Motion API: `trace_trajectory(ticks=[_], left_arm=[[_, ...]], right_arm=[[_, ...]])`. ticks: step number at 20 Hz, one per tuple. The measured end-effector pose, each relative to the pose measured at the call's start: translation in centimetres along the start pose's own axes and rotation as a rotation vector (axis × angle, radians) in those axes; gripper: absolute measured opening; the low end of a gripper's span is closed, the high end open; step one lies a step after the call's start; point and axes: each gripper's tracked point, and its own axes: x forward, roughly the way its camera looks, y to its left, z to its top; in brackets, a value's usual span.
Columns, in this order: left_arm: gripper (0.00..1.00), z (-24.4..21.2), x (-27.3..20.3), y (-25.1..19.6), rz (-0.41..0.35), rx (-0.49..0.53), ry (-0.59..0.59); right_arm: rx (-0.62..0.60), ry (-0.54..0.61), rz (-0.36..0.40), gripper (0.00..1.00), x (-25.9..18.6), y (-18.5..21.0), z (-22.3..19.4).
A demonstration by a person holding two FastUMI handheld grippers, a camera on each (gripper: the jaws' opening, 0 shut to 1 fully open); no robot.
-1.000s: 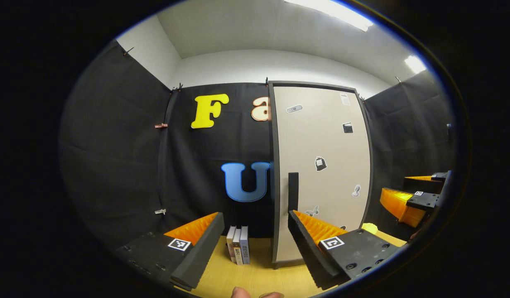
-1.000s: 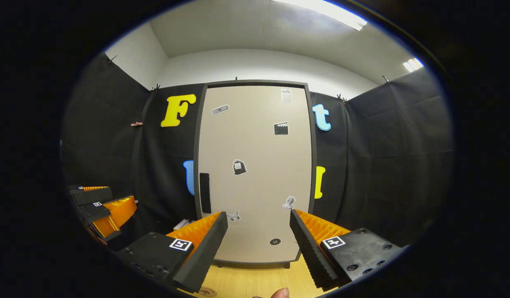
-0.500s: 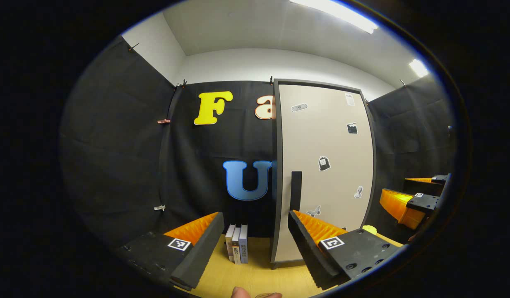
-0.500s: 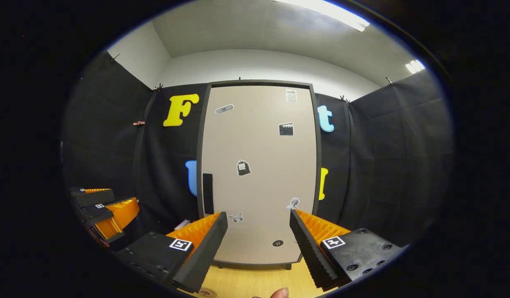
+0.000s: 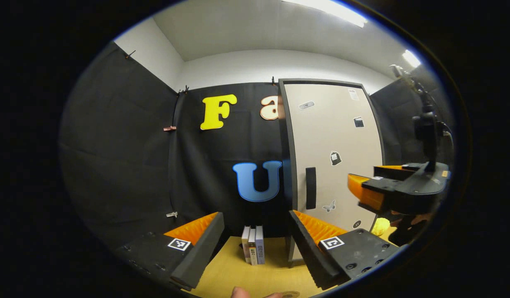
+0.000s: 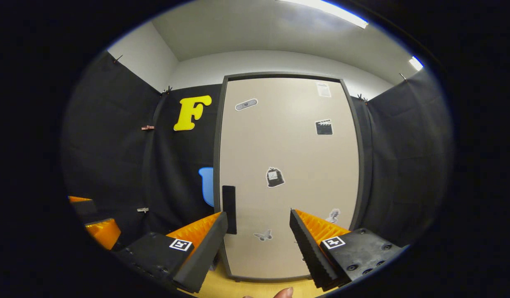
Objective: Open the cabinet door with the right hand, grasp the bottle in the cabinet with the left hand and place it on the coaster, then close the cabinet door with the right hand.
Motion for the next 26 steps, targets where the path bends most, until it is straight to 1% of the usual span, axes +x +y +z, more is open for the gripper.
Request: trace_trajectory(ticks=[4,7,10,11,12,13,14,15,16,17,18,19,20,21,22,23,26], left_arm=[[0.98,-1.1,0.0,1.4,0.016,0.006,0.014],[0.98,-2.4,0.1,2.2,0.027,0.006,0.037],[0.98,-3.4,0.0,3.1,0.038,0.006,0.058],[0.98,-3.6,0.0,3.4,0.04,0.005,0.062],[0.98,-3.6,-0.1,3.5,0.041,0.001,0.064],[0.98,-3.9,-0.2,3.6,0.042,-0.004,0.067],[0.98,-3.9,-0.3,3.7,0.042,-0.008,0.067],[0.98,-3.9,-0.5,3.9,0.044,-0.009,0.067],[0.98,-3.8,-0.5,4.2,0.051,-0.006,0.064],[0.98,-3.8,-0.7,4.5,0.058,-0.003,0.062],[0.98,-3.8,-0.9,4.7,0.064,-0.004,0.064],[0.98,-3.9,-1.0,4.7,0.065,-0.009,0.064],[0.98,-3.8,-1.1,4.8,0.066,-0.014,0.063],[0.98,-3.8,-1.1,4.8,0.063,-0.019,0.064],[0.98,-3.6,-1.0,4.6,0.056,-0.023,0.062],[0.98,-3.4,-1.0,4.7,0.056,-0.022,0.055],[0.97,-2.6,-0.6,4.8,0.062,-0.006,0.035]], right_arm=[[-0.017,0.016,0.032,0.98,4.2,2.7,-2.5],[0.01,0.035,0.039,0.98,7.0,4.1,-3.9],[0.008,0.023,0.005,0.98,10.1,4.4,-4.6],[0.002,0.02,-0.006,0.95,10.8,4.4,-4.8],[-0.001,0.021,-0.01,0.82,11.6,4.6,-5.1],[0.008,0.032,-0.006,0.77,12.5,5.0,-5.6],[0.024,0.055,-0.005,0.68,13.3,5.3,-6.3],[0.04,0.09,-0.028,0.61,13.6,5.0,-7.2],[0.058,0.079,-0.04,0.51,13.9,5.0,-7.0],[0.063,0.076,-0.051,0.47,13.7,4.9,-6.8],[0.046,0.089,-0.056,0.36,13.9,4.8,-7.3],[0.04,0.074,-0.056,0.43,13.8,4.3,-6.8],[0.049,0.099,-0.041,0.23,13.7,4.6,-7.1],[0.056,0.113,-0.026,0.25,13.6,4.9,-7.1],[0.064,0.139,-0.01,0.19,13.4,4.9,-7.2],[0.079,0.14,0.004,0.14,13.1,4.9,-7.1],[0.091,0.151,0.065,0.14,11.0,5.3,-6.7]])
